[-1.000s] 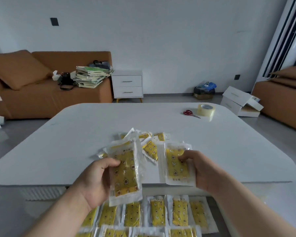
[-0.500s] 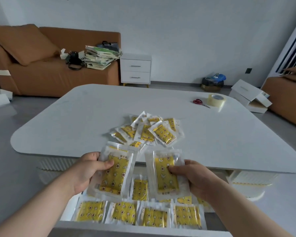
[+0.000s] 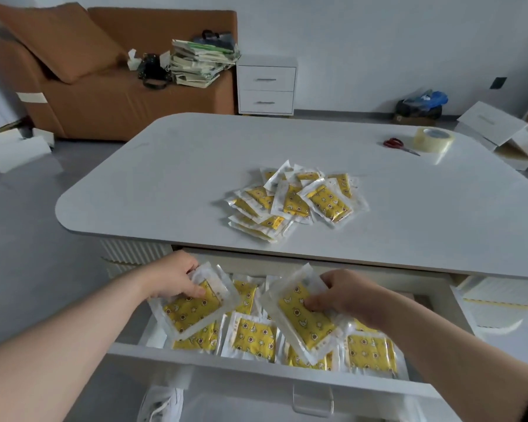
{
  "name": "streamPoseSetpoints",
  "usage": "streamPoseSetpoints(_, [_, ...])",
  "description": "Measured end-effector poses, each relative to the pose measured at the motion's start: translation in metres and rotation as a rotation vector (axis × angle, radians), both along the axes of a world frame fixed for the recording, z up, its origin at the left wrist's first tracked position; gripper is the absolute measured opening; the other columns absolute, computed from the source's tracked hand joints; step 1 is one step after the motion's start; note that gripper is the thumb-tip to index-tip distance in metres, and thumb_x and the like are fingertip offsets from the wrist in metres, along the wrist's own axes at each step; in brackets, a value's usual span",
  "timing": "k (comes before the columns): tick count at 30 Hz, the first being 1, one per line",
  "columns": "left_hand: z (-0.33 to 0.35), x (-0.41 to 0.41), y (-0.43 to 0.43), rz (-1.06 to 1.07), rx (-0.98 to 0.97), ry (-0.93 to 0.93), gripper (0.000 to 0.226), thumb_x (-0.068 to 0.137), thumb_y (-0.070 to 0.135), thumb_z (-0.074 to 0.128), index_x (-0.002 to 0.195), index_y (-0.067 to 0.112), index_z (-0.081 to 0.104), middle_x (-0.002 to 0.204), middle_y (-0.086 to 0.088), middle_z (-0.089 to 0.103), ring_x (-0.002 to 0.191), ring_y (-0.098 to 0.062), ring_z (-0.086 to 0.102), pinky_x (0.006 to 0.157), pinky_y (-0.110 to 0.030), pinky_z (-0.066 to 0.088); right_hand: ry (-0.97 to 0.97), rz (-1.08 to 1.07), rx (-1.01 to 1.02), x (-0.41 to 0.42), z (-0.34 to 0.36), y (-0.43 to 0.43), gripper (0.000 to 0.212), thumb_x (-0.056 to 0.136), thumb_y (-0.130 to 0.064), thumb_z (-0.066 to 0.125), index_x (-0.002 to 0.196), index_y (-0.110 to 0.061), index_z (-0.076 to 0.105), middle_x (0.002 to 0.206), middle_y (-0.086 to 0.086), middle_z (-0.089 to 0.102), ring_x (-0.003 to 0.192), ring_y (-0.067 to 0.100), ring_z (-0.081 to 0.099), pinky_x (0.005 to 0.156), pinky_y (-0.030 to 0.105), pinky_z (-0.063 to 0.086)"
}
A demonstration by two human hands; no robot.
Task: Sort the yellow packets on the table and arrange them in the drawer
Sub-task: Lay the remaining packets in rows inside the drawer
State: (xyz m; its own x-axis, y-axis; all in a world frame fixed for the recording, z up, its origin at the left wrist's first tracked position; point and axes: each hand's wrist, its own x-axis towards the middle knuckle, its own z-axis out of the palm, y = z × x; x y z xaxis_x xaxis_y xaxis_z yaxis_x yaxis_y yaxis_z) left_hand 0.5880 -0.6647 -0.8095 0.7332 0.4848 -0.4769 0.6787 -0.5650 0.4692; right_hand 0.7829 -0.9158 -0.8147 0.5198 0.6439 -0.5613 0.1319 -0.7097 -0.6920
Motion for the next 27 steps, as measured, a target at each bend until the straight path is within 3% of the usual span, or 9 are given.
streamPoseSetpoints(3, [-0.024, 0.006, -0.003, -0.168, 0.115, 0.167, 0.021, 0.078, 0.030, 0.079, 0.073, 0.022, 0.061, 0.071, 0.005, 0.058, 0.059, -0.011, 0.052, 0.055, -0.026, 0.040, -0.072, 0.034, -0.046, 0.000, 0.002, 0.010, 0.020, 0.074, -0.021, 0.083, 0.090, -0.014, 0.073, 0.090, 0.006, 0.076, 0.082, 0.023, 0.071, 0.073, 0.034, 0.056])
streamPoseSetpoints(8, [-0.050, 0.021, -0.016, -0.365, 0.168, 0.376, 0.023, 0.084, 0.025, 0.073, 0.104, 0.014, 0.065, 0.082, 0.005, 0.059, 0.068, -0.010, 0.055, 0.055, -0.022, 0.042, -0.079, 0.038, -0.019, 0.002, 0.004, 0.026, 0.023, 0.072, -0.016, 0.084, 0.091, -0.011, 0.074, 0.091, 0.008, 0.077, 0.085, 0.026, 0.073, 0.080, 0.035, 0.060])
streamPoseSetpoints(11, [-0.062, 0.025, -0.013, -0.425, 0.182, 0.437, 0.019, 0.084, 0.025, 0.072, 0.096, 0.012, 0.064, 0.085, 0.002, 0.060, 0.073, -0.014, 0.056, 0.059, -0.024, 0.042, -0.070, 0.040, -0.002, 0.002, 0.005, 0.029, 0.022, 0.072, -0.014, 0.084, 0.091, -0.014, 0.073, 0.090, 0.005, 0.077, 0.083, 0.023, 0.073, 0.075, 0.031, 0.060])
streamPoseSetpoints(14, [-0.073, 0.024, -0.009, -0.451, 0.177, 0.468, 0.022, 0.083, 0.024, 0.072, 0.081, 0.018, 0.051, 0.072, 0.003, 0.048, 0.062, -0.014, 0.045, 0.054, -0.025, 0.034, -0.065, 0.049, 0.002, 0.003, 0.006, 0.028, 0.023, 0.073, -0.015, 0.084, 0.093, -0.014, 0.073, 0.090, 0.004, 0.077, 0.082, 0.022, 0.073, 0.070, 0.027, 0.058])
streamPoseSetpoints(16, [-0.075, 0.022, -0.007, -0.449, 0.175, 0.472, 0.026, 0.083, 0.025, 0.073, 0.079, 0.020, 0.047, 0.068, 0.004, 0.042, 0.057, -0.012, 0.038, 0.053, -0.026, 0.031, -0.070, 0.053, 0.000, 0.004, 0.005, 0.026, 0.023, 0.073, -0.015, 0.084, 0.093, -0.012, 0.073, 0.091, 0.006, 0.077, 0.084, 0.024, 0.074, 0.076, 0.032, 0.060])
streamPoseSetpoints(18, [-0.076, 0.021, -0.006, -0.456, 0.182, 0.479, 0.030, 0.082, 0.025, 0.073, 0.076, 0.021, 0.043, 0.066, 0.004, 0.038, 0.056, -0.012, 0.035, 0.053, -0.026, 0.029, -0.075, 0.063, -0.012, 0.006, 0.003, 0.023, 0.023, 0.072, -0.015, 0.084, 0.093, -0.011, 0.074, 0.090, 0.006, 0.077, 0.084, 0.025, 0.074, 0.083, 0.038, 0.061])
streamPoseSetpoints(23, [-0.080, 0.019, -0.009, -0.489, 0.210, 0.466, 0.036, 0.080, 0.027, 0.074, 0.070, 0.021, 0.040, 0.066, 0.003, 0.037, 0.058, -0.013, 0.032, 0.054, -0.027, 0.027, -0.057, 0.070, -0.016, 0.011, 0.001, 0.020, 0.023, 0.073, -0.014, 0.084, 0.093, -0.013, 0.074, 0.088, 0.003, 0.078, 0.081, 0.021, 0.075, 0.080, 0.034, 0.061])
streamPoseSetpoints(25, [-0.079, 0.019, -0.010, -0.495, 0.238, 0.453, 0.031, 0.079, 0.028, 0.075, 0.074, 0.020, 0.045, 0.071, 0.002, 0.042, 0.061, -0.014, 0.036, 0.056, -0.028, 0.030, -0.053, 0.069, -0.019, 0.012, 0.000, 0.019, 0.023, 0.072, -0.014, 0.085, 0.093, -0.012, 0.074, 0.089, 0.004, 0.078, 0.083, 0.023, 0.075, 0.083, 0.037, 0.060])
streamPoseSetpoints(27, [-0.077, 0.018, -0.011, -0.490, 0.244, 0.417, 0.027, 0.079, 0.028, 0.076, 0.095, 0.018, 0.056, 0.085, 0.004, 0.051, 0.073, -0.013, 0.047, 0.061, -0.026, 0.035, -0.055, 0.079, -0.026, 0.013, -0.003, 0.020, 0.024, 0.072, -0.014, 0.085, 0.093, -0.012, 0.074, 0.091, 0.005, 0.078, 0.086, 0.024, 0.074, 0.086, 0.040, 0.060])
